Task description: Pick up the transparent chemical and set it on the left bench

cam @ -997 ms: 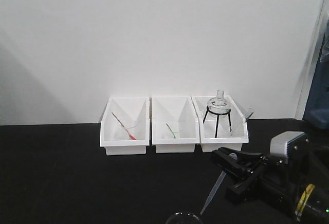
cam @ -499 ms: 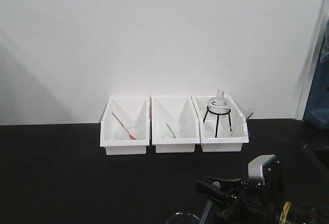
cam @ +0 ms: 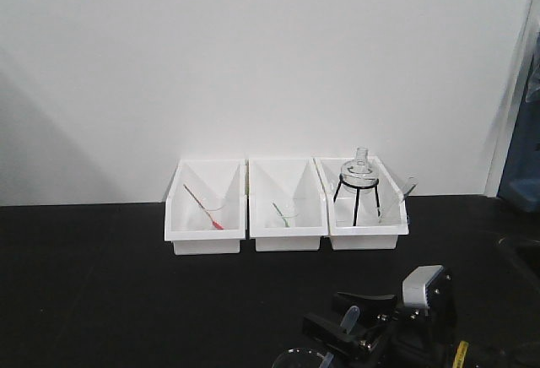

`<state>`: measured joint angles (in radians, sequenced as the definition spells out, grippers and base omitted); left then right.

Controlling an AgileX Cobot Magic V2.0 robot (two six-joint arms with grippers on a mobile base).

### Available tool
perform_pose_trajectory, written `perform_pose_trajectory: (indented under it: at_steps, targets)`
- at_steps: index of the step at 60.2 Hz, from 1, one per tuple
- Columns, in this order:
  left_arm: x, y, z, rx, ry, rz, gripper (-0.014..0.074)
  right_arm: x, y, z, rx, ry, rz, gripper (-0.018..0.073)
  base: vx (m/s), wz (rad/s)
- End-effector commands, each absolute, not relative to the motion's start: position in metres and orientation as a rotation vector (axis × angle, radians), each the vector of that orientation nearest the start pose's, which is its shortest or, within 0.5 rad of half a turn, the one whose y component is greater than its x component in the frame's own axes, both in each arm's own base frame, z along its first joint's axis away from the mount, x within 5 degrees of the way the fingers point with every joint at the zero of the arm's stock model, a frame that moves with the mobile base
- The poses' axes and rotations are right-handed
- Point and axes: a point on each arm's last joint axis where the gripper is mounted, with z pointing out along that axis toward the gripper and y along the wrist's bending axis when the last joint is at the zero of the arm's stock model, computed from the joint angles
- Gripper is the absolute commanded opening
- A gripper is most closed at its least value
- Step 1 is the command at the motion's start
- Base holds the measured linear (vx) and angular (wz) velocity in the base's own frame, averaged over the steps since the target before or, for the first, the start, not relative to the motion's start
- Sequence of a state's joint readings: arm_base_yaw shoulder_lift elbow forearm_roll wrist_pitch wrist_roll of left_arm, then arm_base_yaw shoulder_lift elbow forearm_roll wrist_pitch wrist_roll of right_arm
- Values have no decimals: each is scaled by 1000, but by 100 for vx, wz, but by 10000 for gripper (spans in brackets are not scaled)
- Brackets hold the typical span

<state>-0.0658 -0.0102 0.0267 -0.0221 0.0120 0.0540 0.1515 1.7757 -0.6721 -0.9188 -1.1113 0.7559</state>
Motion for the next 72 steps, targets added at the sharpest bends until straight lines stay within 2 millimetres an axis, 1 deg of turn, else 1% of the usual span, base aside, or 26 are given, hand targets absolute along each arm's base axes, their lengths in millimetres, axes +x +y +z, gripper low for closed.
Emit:
perform_pose_trajectory:
  at_steps: [1, 7, 17, 23, 26, 29, 33, 41, 48, 53, 61, 72]
  targets:
    - [55, -4, 206, 64, 1429, -35, -3, 298, 111, 207, -537, 1520, 967, 552, 0, 0]
    - [55, -4, 206, 64, 1429, -35, -3, 297, 111, 210, -544, 1513, 963, 545, 0, 0]
    - [55, -4, 206, 64, 1429, -35, -3, 291, 112, 218, -637, 1482, 933, 533, 0, 0]
    - [55, -4, 206, 64, 1429, -35, -3, 291, 108, 230, -627, 1474, 838, 482, 0, 0]
    - [55, -4, 206, 64, 1429, -35, -3, 291, 105, 238, -614, 1475, 768, 440, 0, 0]
    - [55, -4, 206, 64, 1429, -35, -3, 290, 100, 248, -582, 1491, 707, 383, 0, 0]
    - [55, -4, 206, 64, 1429, -35, -3, 285, 94, 262, -548, 1523, 614, 271, 0, 0]
    - [55, -4, 206, 64, 1429, -35, -3, 267, 76, 291, -471, 1617, 407, -17, 0, 0]
    - [55, -4, 206, 64, 1429, -35, -3, 247, 58, 310, -351, 1698, 272, -10, 0, 0]
    - [55, -4, 206, 64, 1429, -35, -3, 226, 52, 320, -322, 1686, 237, -9, 0, 0]
    - [55, -4, 206, 64, 1429, -35, -3, 196, 48, 319, -378, 1641, 194, -7, 0, 0]
    - [55, -4, 206, 64, 1429, -35, -3, 169, 43, 315, -375, 1604, 174, -7, 0, 0]
